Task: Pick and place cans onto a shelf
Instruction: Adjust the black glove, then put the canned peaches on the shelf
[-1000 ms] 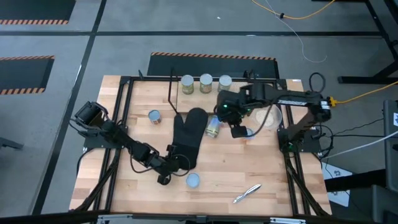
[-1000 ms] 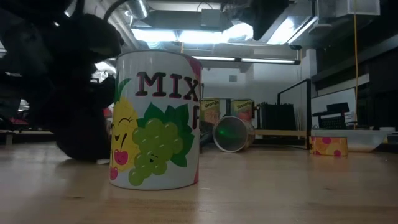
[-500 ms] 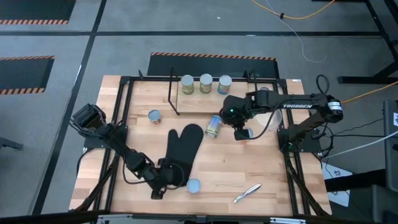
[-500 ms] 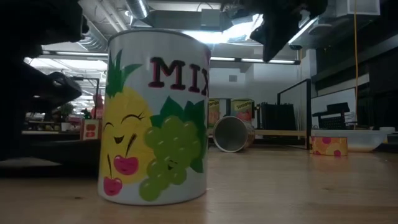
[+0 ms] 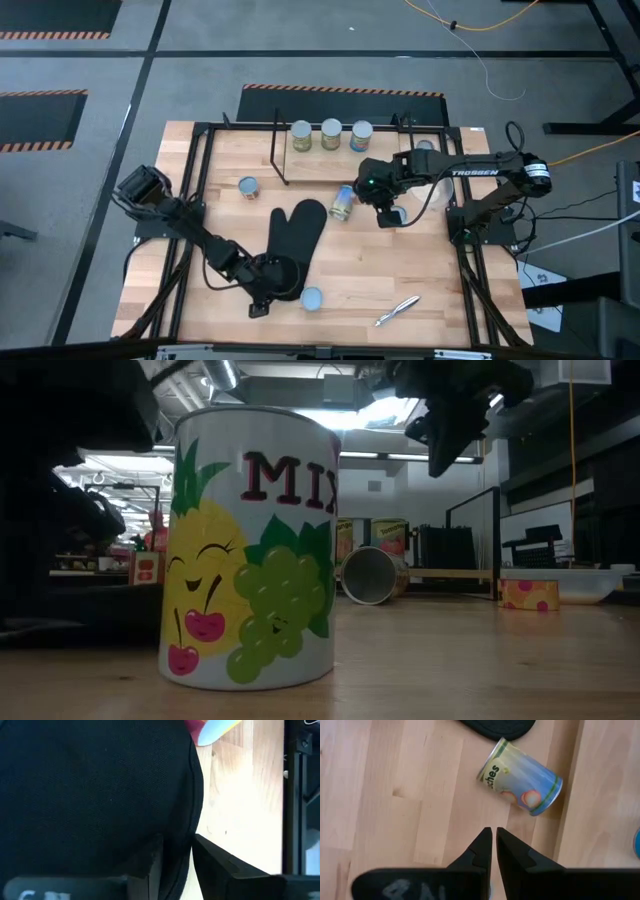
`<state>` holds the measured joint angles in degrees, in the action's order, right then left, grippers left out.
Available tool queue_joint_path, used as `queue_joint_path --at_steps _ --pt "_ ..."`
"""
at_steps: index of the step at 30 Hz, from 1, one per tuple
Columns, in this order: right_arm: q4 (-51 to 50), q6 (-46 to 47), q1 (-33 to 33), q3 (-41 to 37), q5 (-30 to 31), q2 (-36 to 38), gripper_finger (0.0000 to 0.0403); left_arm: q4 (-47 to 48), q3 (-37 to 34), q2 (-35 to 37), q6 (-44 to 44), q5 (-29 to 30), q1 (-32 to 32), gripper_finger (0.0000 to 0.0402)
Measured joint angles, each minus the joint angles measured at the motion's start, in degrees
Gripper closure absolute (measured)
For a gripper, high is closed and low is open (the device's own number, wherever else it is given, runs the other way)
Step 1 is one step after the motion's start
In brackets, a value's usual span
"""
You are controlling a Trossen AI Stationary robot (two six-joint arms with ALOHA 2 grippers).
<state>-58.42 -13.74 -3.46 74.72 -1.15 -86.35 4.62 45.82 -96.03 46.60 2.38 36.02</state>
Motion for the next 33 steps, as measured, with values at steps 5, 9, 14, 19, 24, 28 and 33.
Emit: queue_joint_path --at_steps 5,9,14,19,24,28,33 --pt "0.05 0.0 0.0 0.0 0.0 0.0 0.0349 -0.04 0.0 0.02 0.59 -6.03 -1.65 0.0303" --pt "0.53 0.0 -0.02 0.0 0.0 0.0 0.0308 -0.11 0.0 0.02 2.3 -7.49 -1.92 0.0303" --pt "0.79 -0.07 0.0 0.0 0.02 0.0 0.0277 -0.13 0.0 0.31 2.4 -9.36 -1.5 0.0303" --pt "0.79 -0.04 0.0 0.0 0.0 0.0 0.0274 -0.64 -0.01 1.83 2.16 -9.82 -1.37 0.0303" --pt "0.79 0.03 0.0 0.0 0.0 0.0 0.0274 -0.26 -0.02 4.12 2.54 -11.27 -0.52 0.0303" --pt "0.79 0.09 0.0 0.0 0.0 0.0 0.0274 -0.15 -0.02 4.17 2.55 -10.77 0.42 0.0303" --pt "0.76 0.11 -0.03 0.02 0.02 0.0 0.0274 -2.2 -0.02 4.17 -0.8 -6.76 -0.3 0.0303"
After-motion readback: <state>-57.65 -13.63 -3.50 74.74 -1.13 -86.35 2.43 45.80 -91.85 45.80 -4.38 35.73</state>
